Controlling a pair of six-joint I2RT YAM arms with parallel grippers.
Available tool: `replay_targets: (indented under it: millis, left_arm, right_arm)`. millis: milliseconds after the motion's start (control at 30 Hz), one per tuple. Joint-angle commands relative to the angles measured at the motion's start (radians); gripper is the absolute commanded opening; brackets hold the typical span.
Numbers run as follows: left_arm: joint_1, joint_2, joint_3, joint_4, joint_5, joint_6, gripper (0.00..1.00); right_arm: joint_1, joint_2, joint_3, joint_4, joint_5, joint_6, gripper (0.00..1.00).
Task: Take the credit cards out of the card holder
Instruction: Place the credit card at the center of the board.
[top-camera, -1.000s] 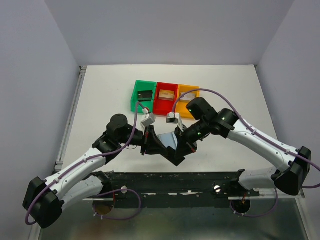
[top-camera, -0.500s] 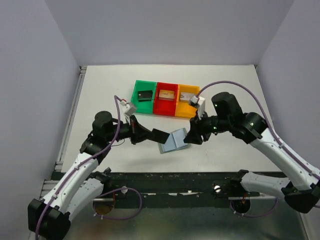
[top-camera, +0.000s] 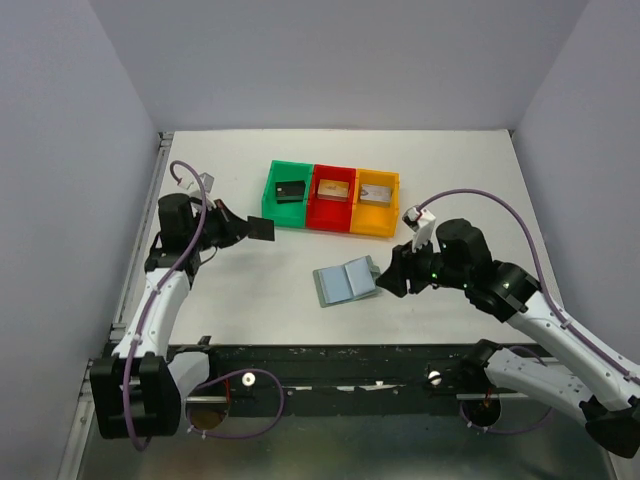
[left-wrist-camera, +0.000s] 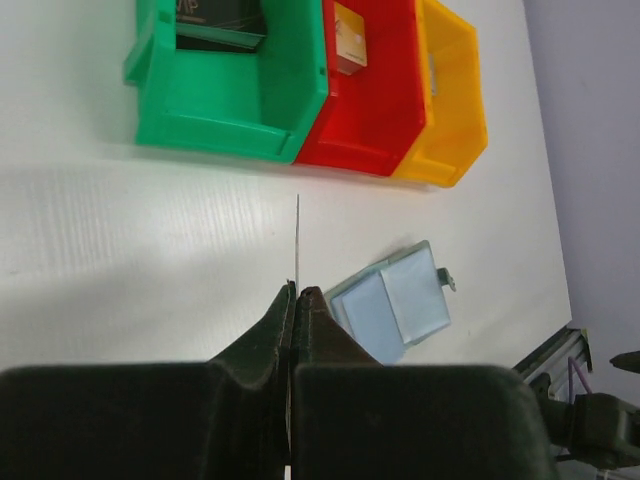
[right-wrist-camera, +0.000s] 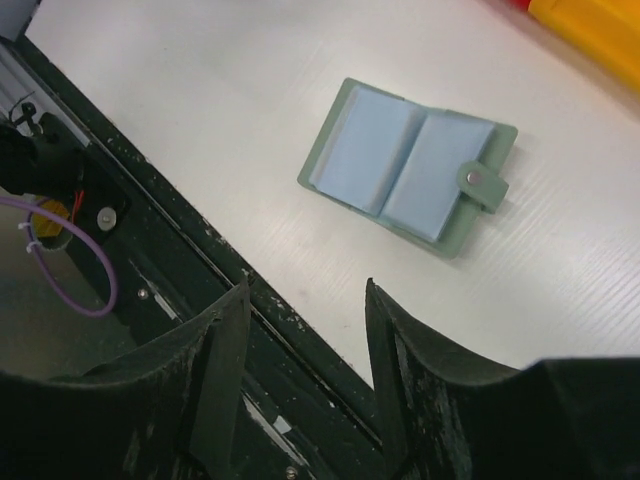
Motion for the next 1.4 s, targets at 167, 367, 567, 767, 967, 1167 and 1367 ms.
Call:
replay_targets:
  millis: [167, 367, 567, 767, 967, 1167, 1367]
  left_arm:
    - [0.046, 0.212, 0.169, -0.138, 0.154, 0.161, 0.00]
    - [0.038, 0.248, 0.180, -0.222, 0.086, 0.233, 0.00]
    - [0.047, 0.317, 0.218, -0.299, -0.077, 0.273, 0.00]
    - [0.074, 0.432, 0.290, -0.293, -0.137, 0.258, 0.00]
    - [0.072, 0.538, 0.358, -0.293, -0.063, 0.273, 0.00]
    - [0.072, 0.588, 0.372, -0.326, -0.065, 0.324, 0.00]
    - [0.072, 0.605, 0.391, -0.339, -0.053, 0.335, 0.07]
  right_arm:
    - [-0.002, -0.037, -0.125, 0.114, -0.101, 0.049, 0.58]
    - [0.000, -0.040, -0.137, 0.114, -0.118, 0.032, 0.57]
    - [0.000, -0.020, -0.148, 0.131, -0.135, 0.035, 0.57]
    - [-0.002, -0.016, -0.173, 0.160, -0.155, 0.047, 0.57]
    - [0.000, -0.011, -0.188, 0.177, -0.161, 0.058, 0.57]
    - [0.000, 0.006, -0.196, 0.191, -0.161, 0.055, 0.57]
    - [-0.002, 0.040, -0.191, 0.197, -0.181, 0.047, 0.57]
